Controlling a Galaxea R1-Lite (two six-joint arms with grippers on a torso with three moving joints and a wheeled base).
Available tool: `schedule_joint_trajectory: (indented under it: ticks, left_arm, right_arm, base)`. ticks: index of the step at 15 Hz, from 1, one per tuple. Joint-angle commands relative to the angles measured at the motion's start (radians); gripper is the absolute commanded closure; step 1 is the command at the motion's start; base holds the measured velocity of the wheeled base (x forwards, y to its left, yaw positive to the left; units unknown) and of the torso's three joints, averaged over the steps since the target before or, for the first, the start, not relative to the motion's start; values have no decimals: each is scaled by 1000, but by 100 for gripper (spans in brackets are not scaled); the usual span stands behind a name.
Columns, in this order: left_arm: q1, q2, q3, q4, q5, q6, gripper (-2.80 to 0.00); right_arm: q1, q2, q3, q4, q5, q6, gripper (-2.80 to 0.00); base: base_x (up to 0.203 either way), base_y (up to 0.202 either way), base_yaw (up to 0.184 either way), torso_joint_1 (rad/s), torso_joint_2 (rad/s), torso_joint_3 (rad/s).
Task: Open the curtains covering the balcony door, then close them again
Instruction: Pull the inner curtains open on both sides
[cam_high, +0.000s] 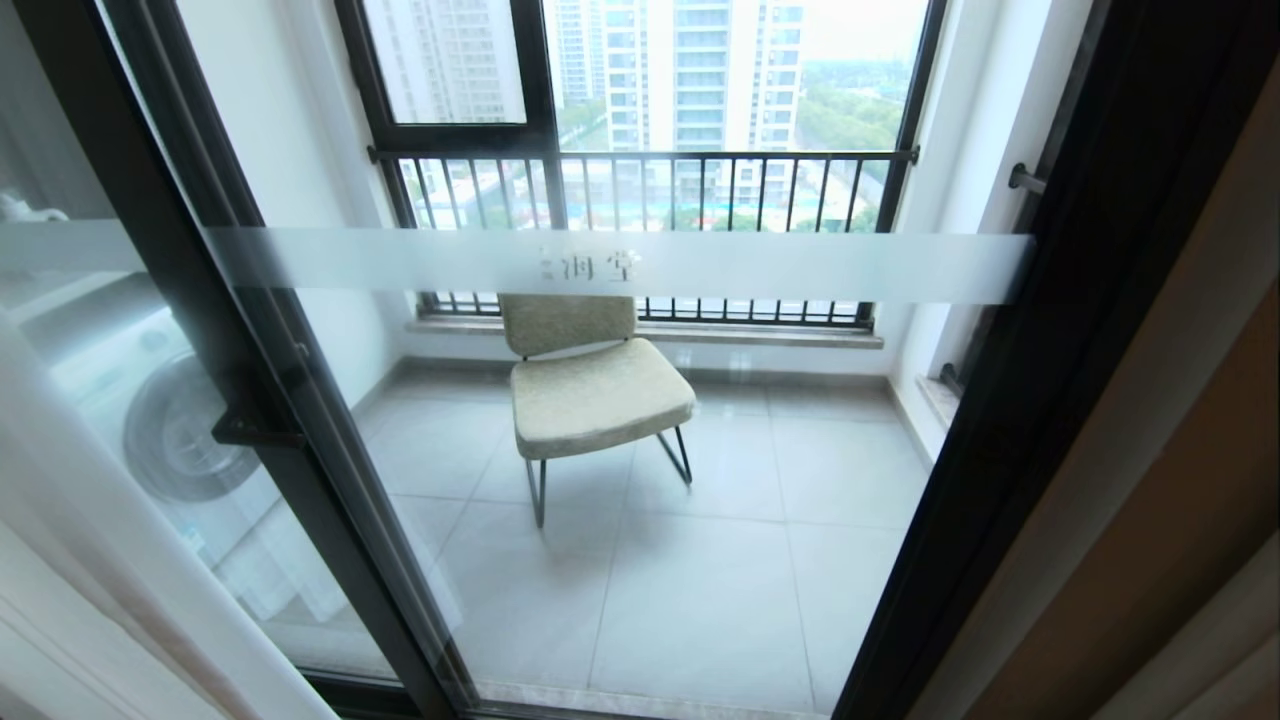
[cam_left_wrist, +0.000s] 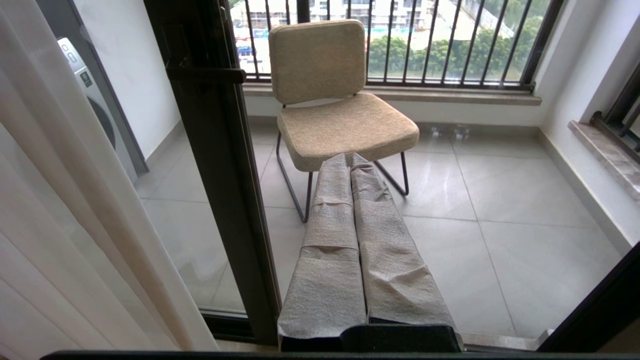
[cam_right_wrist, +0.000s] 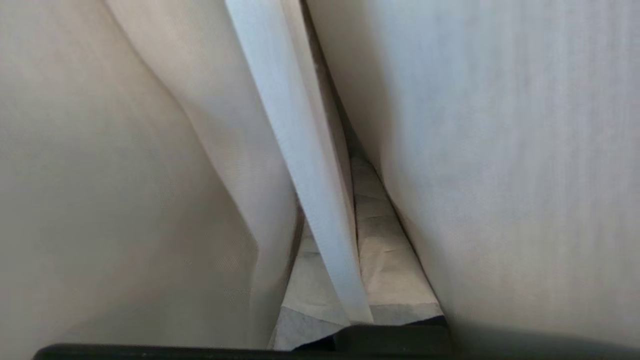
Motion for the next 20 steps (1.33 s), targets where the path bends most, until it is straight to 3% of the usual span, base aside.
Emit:
schedule_joint_trajectory:
  ticks: [1,7,14,20]
  left_arm:
    - [0,0,0,0,0,0,0]
    - [0,0,0,0,0,0,0]
    - [0,0,0,0,0,0,0]
    - [0,0,0,0,0,0,0]
  right_arm:
    - [1,-62,42,-5,37,5,0]
    - [48,-336,268,-1,260,88,0]
    - [278,-522,428,-35,285,90,0]
    - [302,-537,493,-118,346,87,0]
  base:
    - [0,0,0,0,0,0]
    - [0,0,0,0,0,0]
    - [0,0,0,0,0,0]
    - [0,0,0,0,0,0]
